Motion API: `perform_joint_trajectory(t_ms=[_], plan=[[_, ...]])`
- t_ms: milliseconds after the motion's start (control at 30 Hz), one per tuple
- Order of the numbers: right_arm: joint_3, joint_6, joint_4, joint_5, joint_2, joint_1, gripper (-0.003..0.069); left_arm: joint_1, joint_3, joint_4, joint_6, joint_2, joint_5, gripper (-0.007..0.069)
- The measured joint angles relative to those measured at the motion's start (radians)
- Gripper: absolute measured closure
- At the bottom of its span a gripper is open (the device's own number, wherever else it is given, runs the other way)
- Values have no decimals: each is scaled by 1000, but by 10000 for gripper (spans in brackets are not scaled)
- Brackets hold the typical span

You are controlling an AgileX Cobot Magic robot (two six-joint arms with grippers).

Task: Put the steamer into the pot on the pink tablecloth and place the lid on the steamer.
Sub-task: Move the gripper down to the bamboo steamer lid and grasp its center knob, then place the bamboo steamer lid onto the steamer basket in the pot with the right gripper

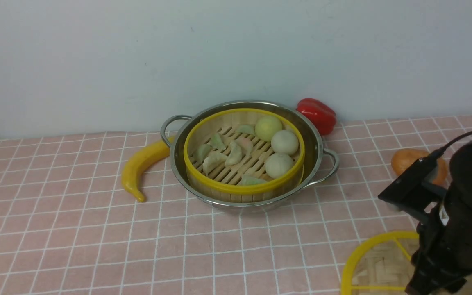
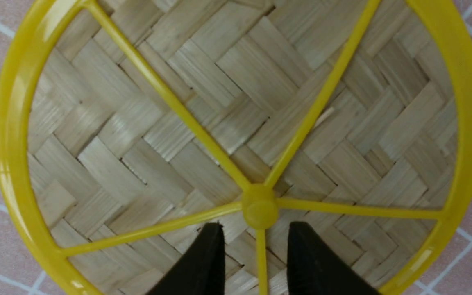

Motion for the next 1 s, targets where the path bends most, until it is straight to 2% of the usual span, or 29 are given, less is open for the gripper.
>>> perform_joint_trajectory(t_ms=[333, 433, 467, 600, 733, 900, 1000], plan=[[0, 53, -22, -12, 117, 0, 423, 0, 0, 0, 0, 0, 0, 433], [-4, 84, -34, 4, 129, -3, 470, 0, 0, 0, 0, 0, 0, 433], [-7, 88, -29, 7, 129, -6, 517, 0, 0, 0, 0, 0, 0, 429], [-8, 88, -11, -1, 116, -10, 512, 0, 0, 0, 0, 0, 0, 423], [-2, 102, 32, -40, 34, -11, 512, 0, 0, 0, 0, 0, 0, 413], [-2, 182, -14, -37, -162, -11, 512, 0, 0, 0, 0, 0, 0, 408], [-13, 178, -26, -34, -268, -11, 512, 0, 0, 0, 0, 0, 0, 402]])
